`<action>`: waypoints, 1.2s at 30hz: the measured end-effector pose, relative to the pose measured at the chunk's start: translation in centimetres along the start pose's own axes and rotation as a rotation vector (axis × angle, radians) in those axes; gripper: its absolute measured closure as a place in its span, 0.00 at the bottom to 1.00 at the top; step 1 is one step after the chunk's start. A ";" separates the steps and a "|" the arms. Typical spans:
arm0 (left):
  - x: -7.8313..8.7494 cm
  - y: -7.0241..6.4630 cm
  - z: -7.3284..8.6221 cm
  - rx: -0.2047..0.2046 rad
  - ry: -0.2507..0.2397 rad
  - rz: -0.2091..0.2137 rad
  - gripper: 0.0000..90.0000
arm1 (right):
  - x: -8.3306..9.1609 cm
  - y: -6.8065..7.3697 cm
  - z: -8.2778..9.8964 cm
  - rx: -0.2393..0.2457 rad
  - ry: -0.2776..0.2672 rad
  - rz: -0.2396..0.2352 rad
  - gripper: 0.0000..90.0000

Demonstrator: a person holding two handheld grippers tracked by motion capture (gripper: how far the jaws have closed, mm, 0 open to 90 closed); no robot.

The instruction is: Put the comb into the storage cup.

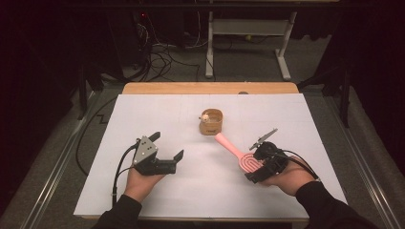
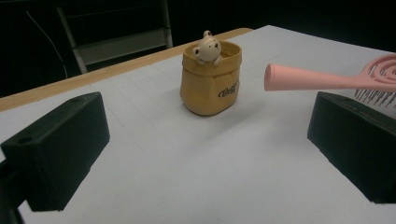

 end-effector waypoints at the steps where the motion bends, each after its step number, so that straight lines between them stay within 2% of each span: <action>1: 0.0 0.0 0.0 0.000 0.000 0.000 0.00 | 0.0 0.0 0.0 0.000 0.000 0.000 0.23; 3: 0.0 0.1 0.8 0.002 -0.006 -0.001 0.00 | -0.2 0.4 -0.6 0.024 -0.004 -0.005 0.23; 5: 0.0 0.1 1.0 0.004 -0.004 0.001 0.00 | -0.3 0.7 -0.8 0.020 0.000 -0.010 0.23; 8: 0.0 -0.1 2.1 -0.010 0.011 0.020 0.00 | -0.6 1.6 -1.5 0.049 0.011 -0.021 0.23; 10: -0.1 -0.2 2.3 -0.010 0.021 0.030 0.00 | -0.6 1.7 -1.6 0.047 0.013 -0.023 0.23; 15: 0.1 -0.9 2.9 -0.037 0.036 0.046 0.00 | -0.7 2.7 -2.4 0.086 0.009 -0.033 0.22; 19: 0.3 -0.9 3.2 -0.024 0.029 0.059 0.00 | -0.9 3.5 -2.8 0.124 0.015 -0.031 0.22; 21: 0.4 -0.8 3.4 -0.022 0.030 0.057 0.00 | -1.0 3.9 -2.9 0.136 0.016 -0.032 0.22; 27: 0.4 -1.1 3.7 -0.051 0.034 0.047 0.00 | -1.1 4.6 -3.4 0.173 0.017 -0.031 0.22; 29: 0.3 -1.2 3.8 -0.067 0.049 0.033 0.00 | -1.2 4.9 -3.6 0.177 0.020 -0.037 0.22; 30: 0.1 -1.3 4.0 -0.092 0.063 0.020 0.00 | -1.3 5.0 -3.8 0.183 0.022 -0.040 0.22; 31: 0.1 -1.3 4.0 -0.092 0.063 0.020 0.00 | -1.3 5.0 -3.8 0.183 0.022 -0.040 0.22; 34: -0.1 -1.6 4.3 -0.125 0.087 0.011 0.00 | -1.2 5.4 -4.3 0.193 0.021 -0.046 0.22; 36: -0.2 -1.6 4.4 -0.129 0.088 0.010 0.00 | -1.2 5.5 -4.4 0.201 0.023 -0.046 0.22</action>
Point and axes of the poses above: each handheld gripper's, and its own axes: x roughly backward along the jaws, z roughly out of its underside, y roughly to its left, the point moved 7 cm from there along -x, roughly forward along the jaws, and after that the axes turned 10 degrees about y, right-handed, at the moved point
